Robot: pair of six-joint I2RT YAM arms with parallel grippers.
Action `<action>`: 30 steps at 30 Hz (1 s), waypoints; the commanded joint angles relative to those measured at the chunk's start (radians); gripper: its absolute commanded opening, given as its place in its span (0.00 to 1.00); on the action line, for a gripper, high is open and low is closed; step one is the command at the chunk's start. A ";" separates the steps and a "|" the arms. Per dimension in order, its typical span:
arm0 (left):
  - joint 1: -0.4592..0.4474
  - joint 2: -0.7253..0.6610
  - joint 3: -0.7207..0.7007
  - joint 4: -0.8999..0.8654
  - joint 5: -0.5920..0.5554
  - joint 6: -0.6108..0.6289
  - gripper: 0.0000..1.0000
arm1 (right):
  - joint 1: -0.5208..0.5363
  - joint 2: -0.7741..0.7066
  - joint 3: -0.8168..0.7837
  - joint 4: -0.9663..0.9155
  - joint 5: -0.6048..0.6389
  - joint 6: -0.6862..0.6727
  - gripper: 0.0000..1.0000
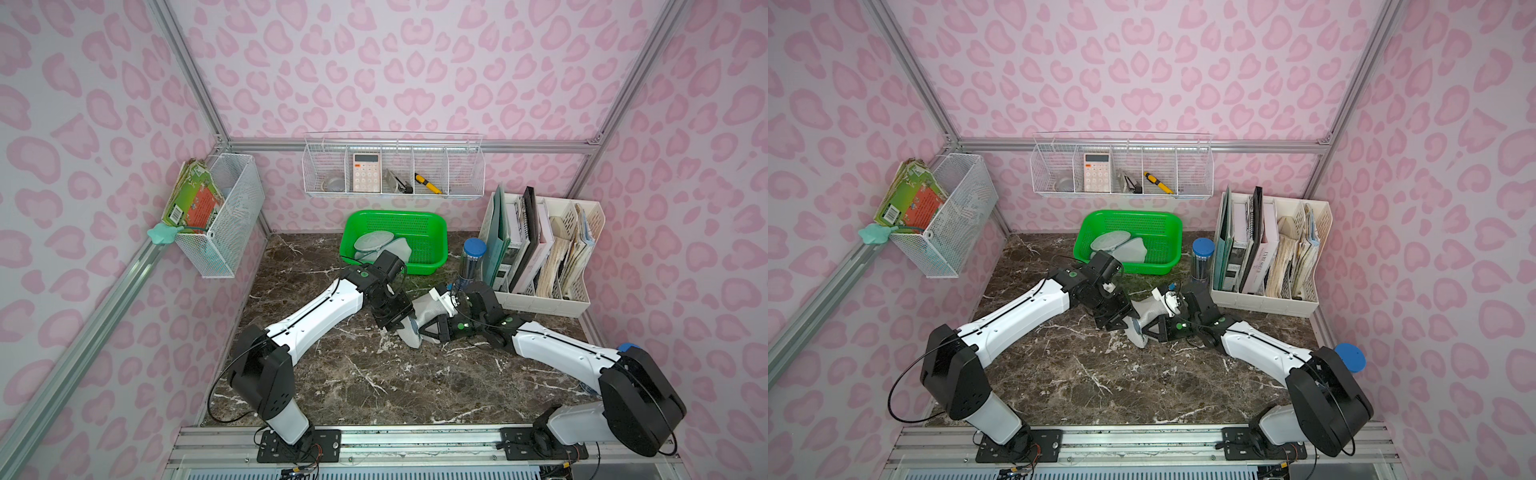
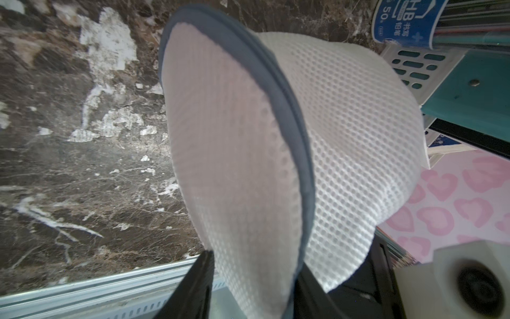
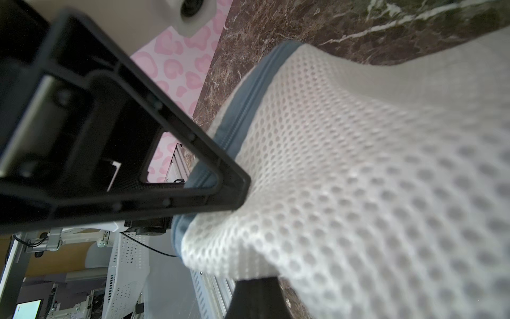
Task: Turn the laundry bag inside out
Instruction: Zip the zipper on the laundry bag.
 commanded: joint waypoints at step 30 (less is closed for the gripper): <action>0.172 -0.124 -0.177 0.146 0.176 -0.076 0.00 | 0.029 -0.196 -0.043 -0.098 0.224 -0.234 0.41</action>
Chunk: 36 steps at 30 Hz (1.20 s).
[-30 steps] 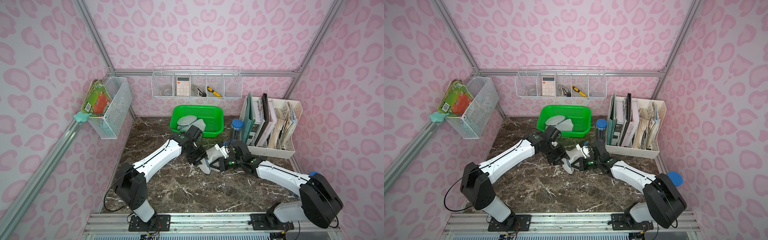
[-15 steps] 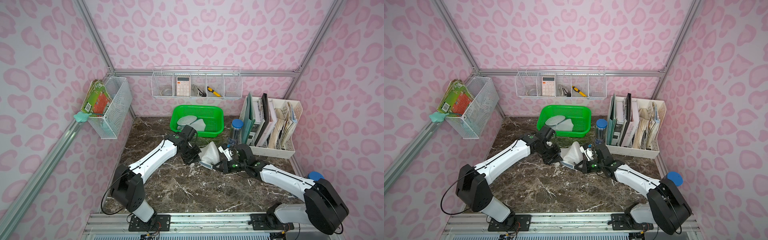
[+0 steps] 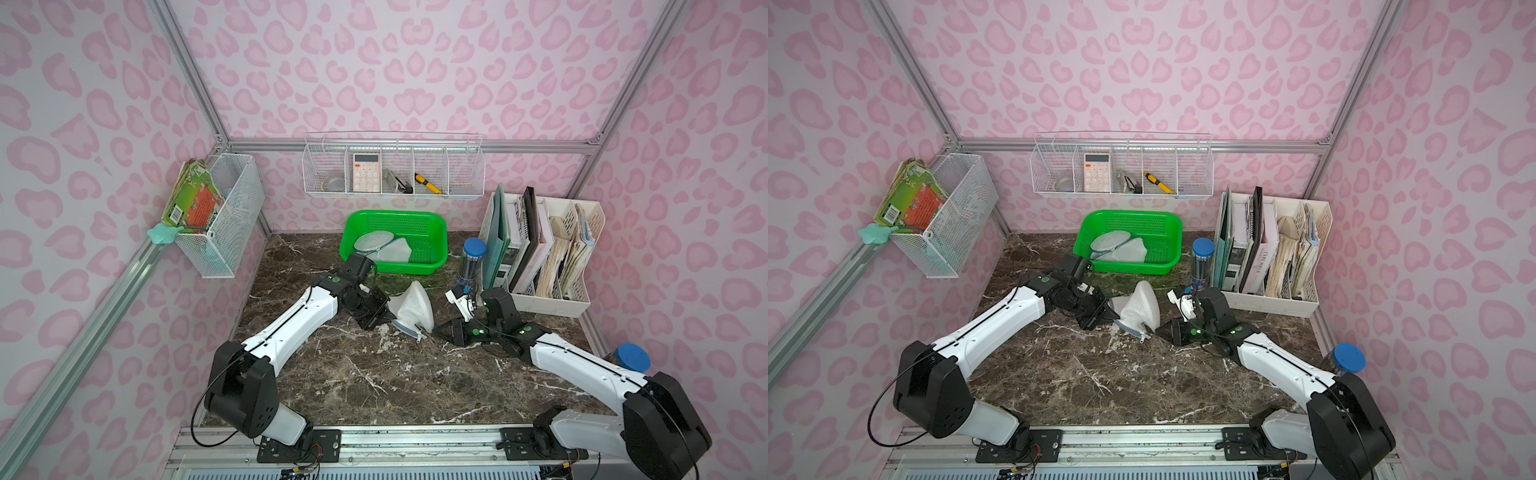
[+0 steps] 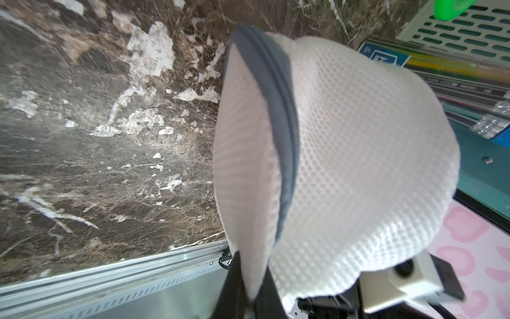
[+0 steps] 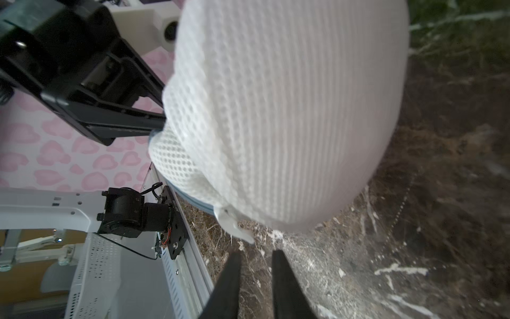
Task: Turn the laundry bag inside out
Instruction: Zip the zipper on the laundry bag.
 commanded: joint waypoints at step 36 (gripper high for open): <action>0.045 -0.054 0.025 0.001 -0.032 -0.005 0.46 | 0.333 0.166 0.153 0.145 0.564 -0.381 0.00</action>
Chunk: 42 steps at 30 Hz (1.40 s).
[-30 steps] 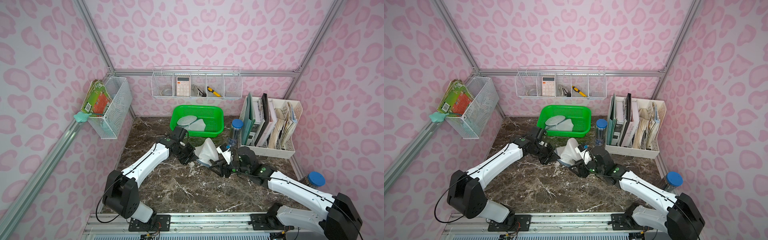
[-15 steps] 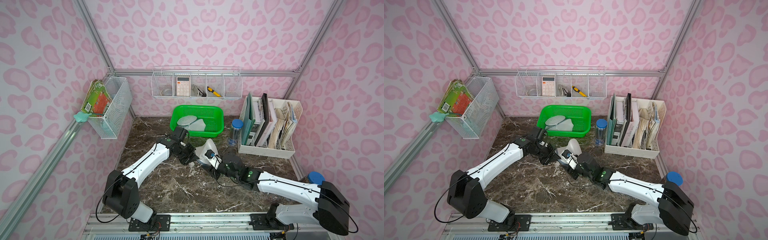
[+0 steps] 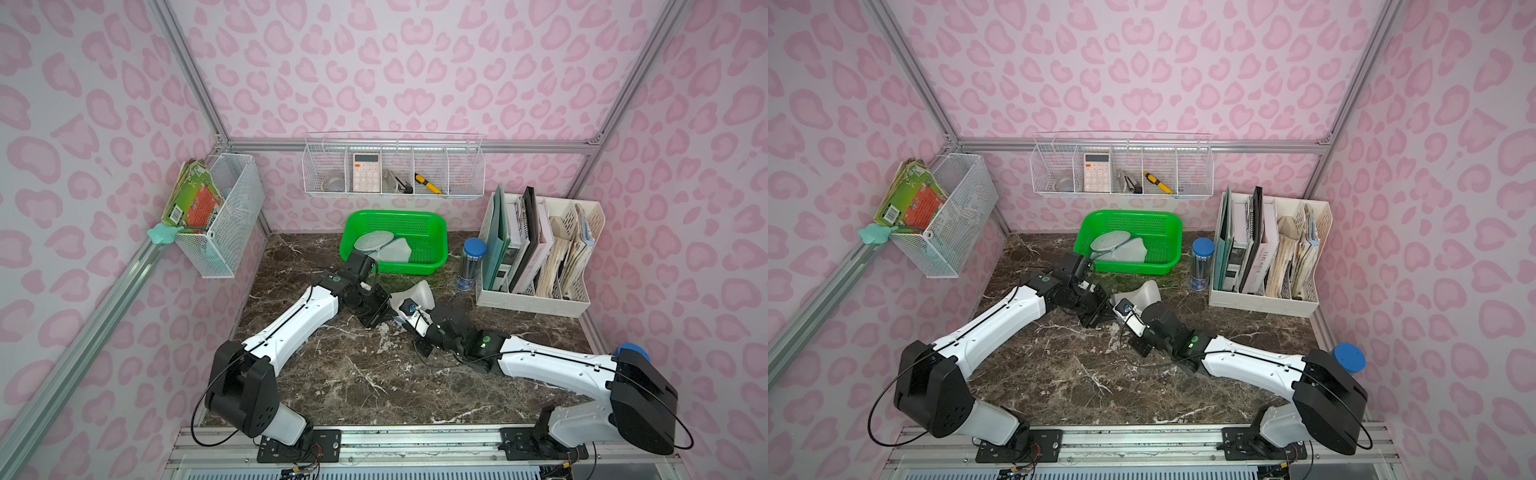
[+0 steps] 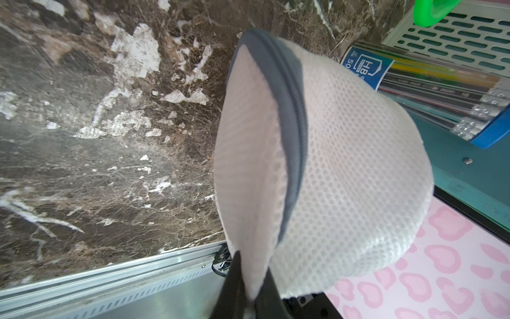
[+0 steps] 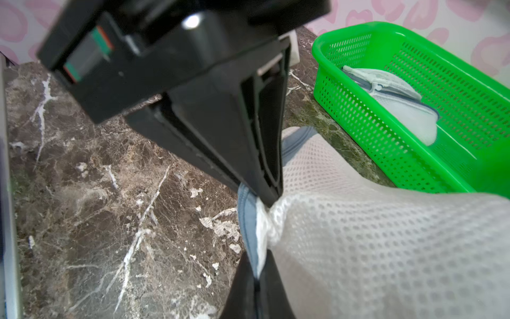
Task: Turn the laundry bag inside out
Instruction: Zip the zipper on the laundry bag, then place the laundry bag at the center of the board.
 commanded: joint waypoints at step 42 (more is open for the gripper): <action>0.285 -0.545 0.120 -0.550 -0.412 0.397 0.99 | -0.056 1.485 1.514 0.682 -0.344 1.314 0.03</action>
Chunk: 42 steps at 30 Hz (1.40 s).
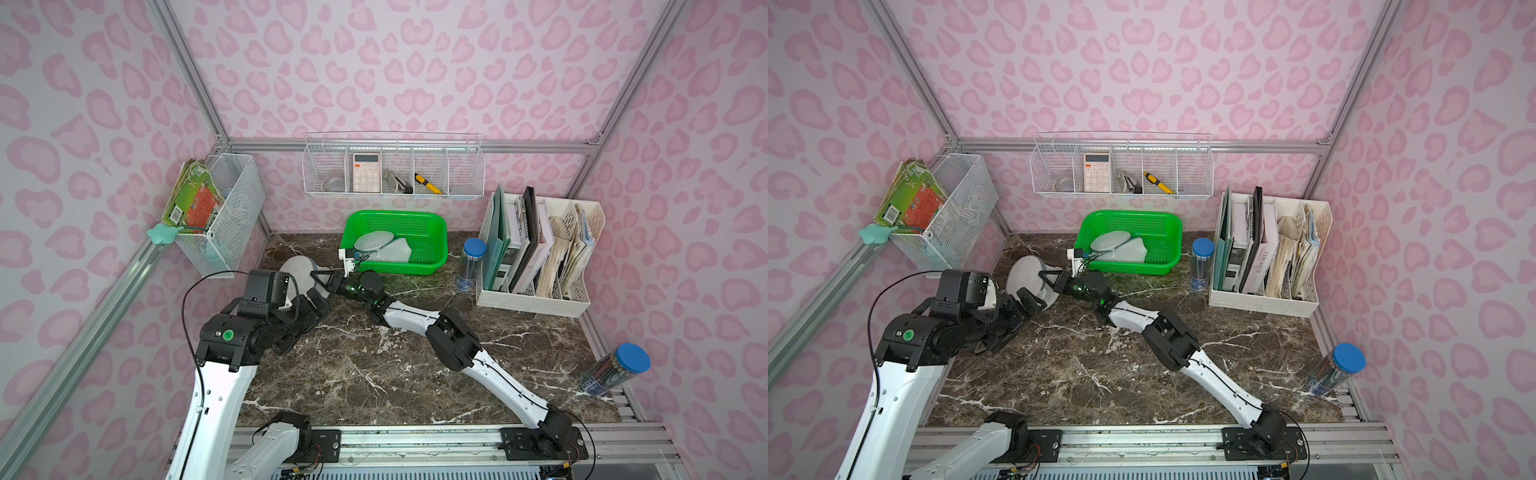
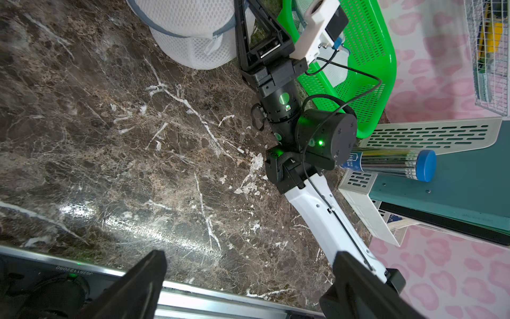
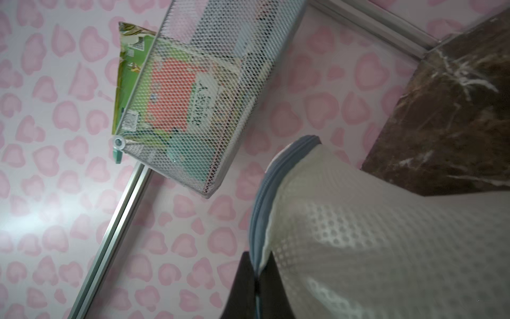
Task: Turn the laundry bag inside out
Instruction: Place the laundry bag at the center of the board.
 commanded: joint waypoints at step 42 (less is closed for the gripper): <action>0.009 0.490 0.066 0.548 0.145 0.215 0.83 | -0.192 -1.480 -1.408 -0.743 0.465 -0.672 1.00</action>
